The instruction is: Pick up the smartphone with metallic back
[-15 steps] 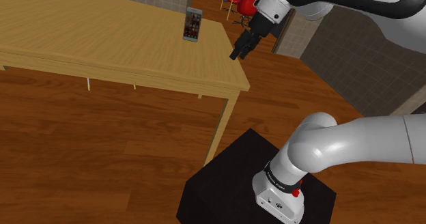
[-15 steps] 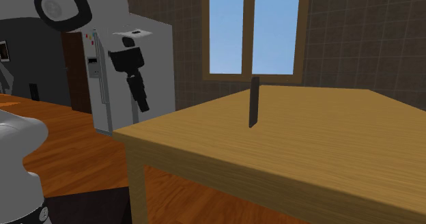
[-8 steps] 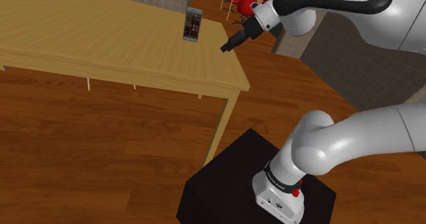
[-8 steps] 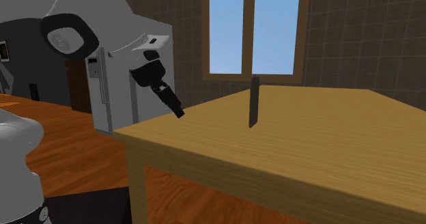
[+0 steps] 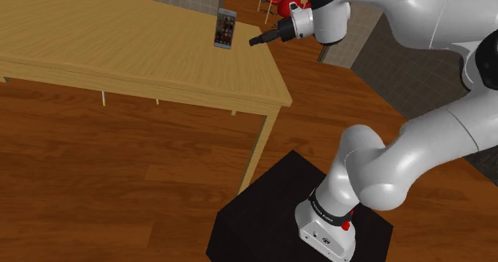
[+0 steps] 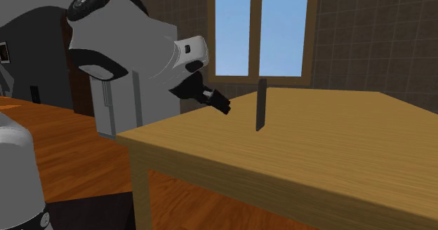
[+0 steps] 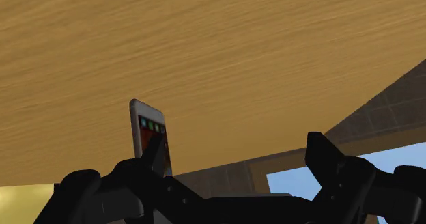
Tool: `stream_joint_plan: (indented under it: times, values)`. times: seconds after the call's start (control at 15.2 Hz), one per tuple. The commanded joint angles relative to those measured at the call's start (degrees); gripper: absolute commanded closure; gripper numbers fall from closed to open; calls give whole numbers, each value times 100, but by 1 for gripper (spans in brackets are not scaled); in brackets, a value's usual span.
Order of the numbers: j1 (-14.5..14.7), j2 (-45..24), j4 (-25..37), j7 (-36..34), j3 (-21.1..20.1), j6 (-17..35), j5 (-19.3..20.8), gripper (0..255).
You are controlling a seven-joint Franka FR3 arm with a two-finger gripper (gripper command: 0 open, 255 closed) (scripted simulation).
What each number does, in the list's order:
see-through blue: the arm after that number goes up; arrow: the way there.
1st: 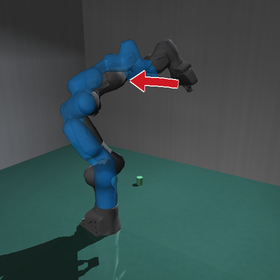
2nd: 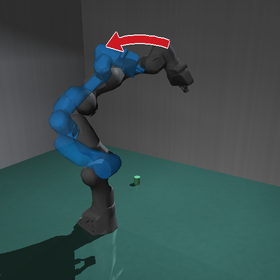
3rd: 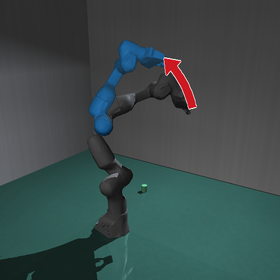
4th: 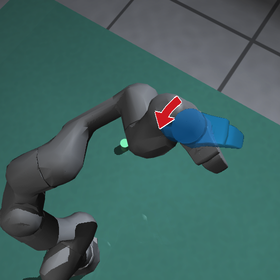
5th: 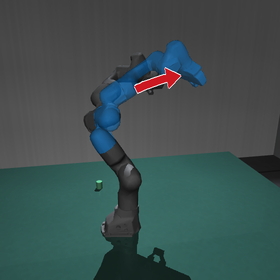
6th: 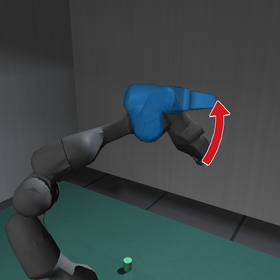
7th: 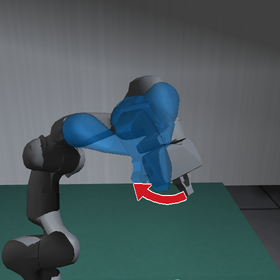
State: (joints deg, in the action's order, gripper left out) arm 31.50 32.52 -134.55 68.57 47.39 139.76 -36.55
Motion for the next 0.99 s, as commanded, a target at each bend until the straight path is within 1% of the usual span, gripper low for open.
stream_joint_plan:
  times: [0.0, 0.13, 0.26, 0.4, 0.53, 0.92]
  values:
    - [859, -149, 364, 923, 773, 123, -651, 0]
    - [1709, -177, 779, 1702, 1568, 60, -1164, 0]
    - [2583, -99, 1227, 2373, 2357, -59, -1555, 0]
    - [3430, 121, 1698, 2914, 3064, -186, -1781, 0]
    - [4184, 472, 2187, 3328, 3609, -305, -1841, 0]
    - [4335, 693, 1964, 3676, 3814, -124, -1853, 0]
